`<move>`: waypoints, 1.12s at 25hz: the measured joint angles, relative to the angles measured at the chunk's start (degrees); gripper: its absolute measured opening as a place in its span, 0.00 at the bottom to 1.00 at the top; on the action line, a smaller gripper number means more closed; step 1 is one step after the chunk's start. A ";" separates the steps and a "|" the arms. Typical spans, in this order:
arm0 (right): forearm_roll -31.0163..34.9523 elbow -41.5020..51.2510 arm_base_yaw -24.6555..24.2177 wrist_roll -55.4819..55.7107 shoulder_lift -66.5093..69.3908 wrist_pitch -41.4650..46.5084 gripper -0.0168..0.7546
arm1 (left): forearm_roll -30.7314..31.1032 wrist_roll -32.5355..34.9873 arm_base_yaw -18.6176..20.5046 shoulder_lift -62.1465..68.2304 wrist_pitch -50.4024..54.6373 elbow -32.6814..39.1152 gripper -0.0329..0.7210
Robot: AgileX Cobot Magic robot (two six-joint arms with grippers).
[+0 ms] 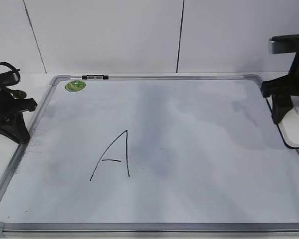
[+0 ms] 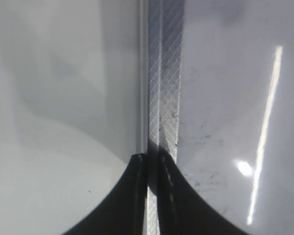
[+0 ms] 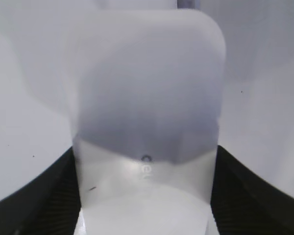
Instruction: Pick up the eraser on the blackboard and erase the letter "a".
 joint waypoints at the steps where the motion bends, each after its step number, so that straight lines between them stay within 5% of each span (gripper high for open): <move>1: 0.13 -0.23 0.00 -0.14 0.77 0.03 0.71 | 0.00 0.00 0.00 0.00 0.00 0.00 0.06; 28: 4.71 -13.98 -4.70 -4.55 17.00 3.04 0.71 | -0.21 0.00 0.00 0.00 0.09 0.00 0.07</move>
